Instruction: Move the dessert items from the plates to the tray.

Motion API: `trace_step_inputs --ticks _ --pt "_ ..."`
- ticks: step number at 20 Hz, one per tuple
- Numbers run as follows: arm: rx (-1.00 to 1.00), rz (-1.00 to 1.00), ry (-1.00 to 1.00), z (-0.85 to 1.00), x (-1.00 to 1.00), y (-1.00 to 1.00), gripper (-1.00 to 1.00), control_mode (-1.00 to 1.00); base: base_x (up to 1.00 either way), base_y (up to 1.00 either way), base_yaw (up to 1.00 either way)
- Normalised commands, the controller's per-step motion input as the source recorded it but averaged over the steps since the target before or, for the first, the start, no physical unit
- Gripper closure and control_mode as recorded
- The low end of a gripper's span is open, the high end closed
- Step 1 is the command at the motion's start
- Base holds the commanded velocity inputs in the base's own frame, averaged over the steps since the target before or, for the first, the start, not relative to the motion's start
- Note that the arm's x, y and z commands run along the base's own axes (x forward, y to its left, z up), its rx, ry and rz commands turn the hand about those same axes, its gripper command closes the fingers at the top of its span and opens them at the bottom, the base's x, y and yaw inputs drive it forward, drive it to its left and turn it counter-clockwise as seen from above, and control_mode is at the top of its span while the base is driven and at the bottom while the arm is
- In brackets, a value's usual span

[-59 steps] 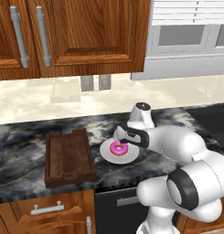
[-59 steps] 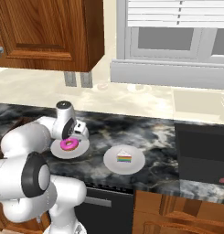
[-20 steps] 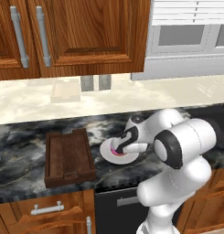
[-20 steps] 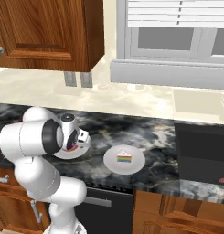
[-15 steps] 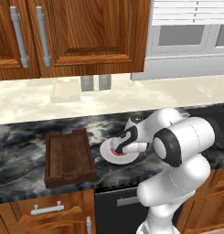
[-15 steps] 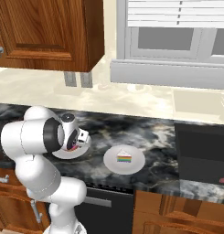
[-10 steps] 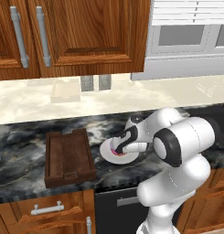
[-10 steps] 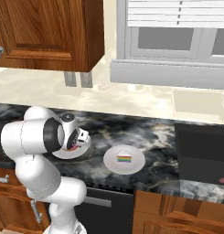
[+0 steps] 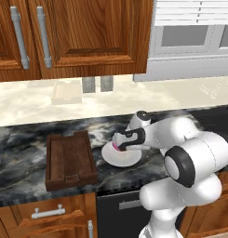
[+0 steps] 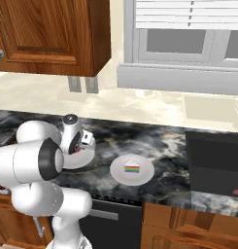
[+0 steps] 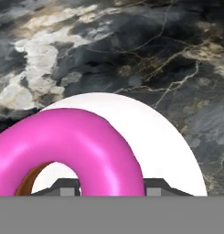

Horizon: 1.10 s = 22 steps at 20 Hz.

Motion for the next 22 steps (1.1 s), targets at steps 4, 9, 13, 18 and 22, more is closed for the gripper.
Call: trace_step_inputs --ticks 4,9,13,18,22 --pt "0.04 0.00 -0.01 0.96 0.00 0.12 1.00 -1.00 0.00 0.00 0.00" --pt "0.17 0.04 0.00 0.27 0.00 0.32 1.00 -1.00 0.00 0.00 0.00" --pt "0.10 0.02 0.00 -0.01 0.00 0.72 1.00 -1.00 0.00 0.00 0.00" --pt "0.00 0.00 0.00 -0.02 0.00 0.99 1.00 -1.00 0.00 0.00 0.00" --pt "0.01 0.00 0.00 -0.10 0.01 1.00 1.00 -1.00 0.00 0.00 0.00"
